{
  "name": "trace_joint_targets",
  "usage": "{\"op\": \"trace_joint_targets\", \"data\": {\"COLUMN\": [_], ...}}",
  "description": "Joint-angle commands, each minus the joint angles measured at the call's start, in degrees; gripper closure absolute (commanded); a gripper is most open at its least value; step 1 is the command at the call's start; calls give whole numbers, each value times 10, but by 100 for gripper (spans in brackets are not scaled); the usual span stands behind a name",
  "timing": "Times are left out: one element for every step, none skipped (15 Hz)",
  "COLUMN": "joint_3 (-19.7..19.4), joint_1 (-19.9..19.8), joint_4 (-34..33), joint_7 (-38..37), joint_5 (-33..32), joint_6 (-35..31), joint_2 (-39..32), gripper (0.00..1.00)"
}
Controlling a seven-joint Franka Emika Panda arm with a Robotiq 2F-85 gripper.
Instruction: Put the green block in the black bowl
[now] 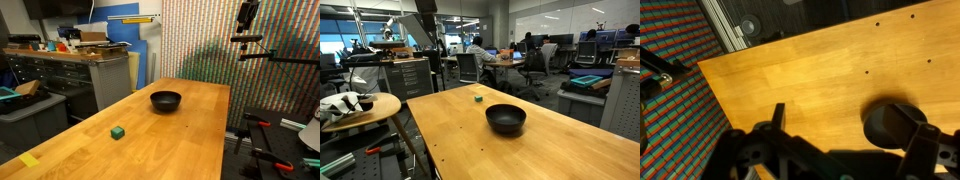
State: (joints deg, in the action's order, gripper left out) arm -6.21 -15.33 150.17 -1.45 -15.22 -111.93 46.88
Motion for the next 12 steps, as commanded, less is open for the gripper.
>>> {"op": "trace_joint_targets", "data": {"joint_3": [-5,-5,-5,-5,-5,-5,-5,0,3,6,10,15], "joint_1": [6,6,6,6,6,6,6,6,9,13,17,22], "joint_4": [-2,-2,-2,-2,-2,-2,-2,-1,-1,-1,-2,-4], "joint_7": [-4,-4,-4,-4,-4,-4,-4,-12,-14,-18,-24,-34], "joint_5": [-4,-4,-4,-4,-4,-4,-4,-4,-1,2,6,11], "joint_6": [3,3,3,3,3,3,3,-1,-2,-3,-7,-11], "joint_2": [0,0,0,0,0,0,0,-5,-10,-16,-23,-32], "gripper": [0,0,0,0,0,0,0,0,0,0,0,0]}}
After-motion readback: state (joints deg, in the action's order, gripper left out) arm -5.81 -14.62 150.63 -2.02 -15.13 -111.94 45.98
